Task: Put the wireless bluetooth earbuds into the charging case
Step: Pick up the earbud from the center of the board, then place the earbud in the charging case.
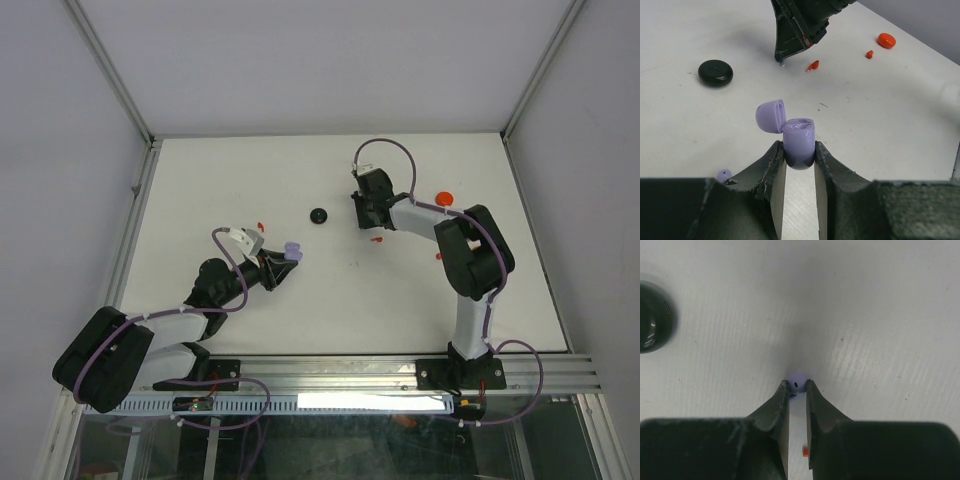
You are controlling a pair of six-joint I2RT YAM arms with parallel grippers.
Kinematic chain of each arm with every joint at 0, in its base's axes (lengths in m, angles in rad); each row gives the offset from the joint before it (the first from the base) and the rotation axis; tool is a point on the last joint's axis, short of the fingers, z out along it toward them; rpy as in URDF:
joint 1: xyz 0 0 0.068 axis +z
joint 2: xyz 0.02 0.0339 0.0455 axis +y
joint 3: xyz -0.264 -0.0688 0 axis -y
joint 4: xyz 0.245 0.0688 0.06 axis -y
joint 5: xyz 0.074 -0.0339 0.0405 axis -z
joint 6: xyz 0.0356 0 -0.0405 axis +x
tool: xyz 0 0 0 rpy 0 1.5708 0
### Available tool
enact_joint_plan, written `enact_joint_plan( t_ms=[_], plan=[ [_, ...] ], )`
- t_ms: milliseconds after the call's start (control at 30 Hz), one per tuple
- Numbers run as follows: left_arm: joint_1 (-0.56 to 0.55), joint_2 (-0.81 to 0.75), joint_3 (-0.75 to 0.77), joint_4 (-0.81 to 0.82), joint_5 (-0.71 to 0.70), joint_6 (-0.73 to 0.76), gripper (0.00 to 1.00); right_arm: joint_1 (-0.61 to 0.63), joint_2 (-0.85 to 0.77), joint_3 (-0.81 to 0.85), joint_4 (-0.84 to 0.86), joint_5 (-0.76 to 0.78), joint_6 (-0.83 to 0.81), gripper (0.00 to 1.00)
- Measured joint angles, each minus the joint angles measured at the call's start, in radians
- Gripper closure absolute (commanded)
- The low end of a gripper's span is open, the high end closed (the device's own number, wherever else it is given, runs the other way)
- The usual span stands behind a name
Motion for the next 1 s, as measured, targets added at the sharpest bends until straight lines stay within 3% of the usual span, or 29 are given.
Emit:
enact_joint_plan(
  t_ms=[267,533,1000],
  plan=[
    [0.000,0.000,0.000,0.000,0.021,0.000,1.00,0.013,-0.018,-0.008,-0.025,0.002,0.002,0.93],
    [0.000,0.000,0.000,0.042,0.061,-0.006,1.00,0.103,-0.187,-0.086,-0.086,0.043,0.007,0.93],
    [0.000,-0.050,-0.063,0.242,0.147,-0.013,1.00,0.436,-0.558,-0.120,-0.104,0.275,-0.018,0.93]
  ],
)
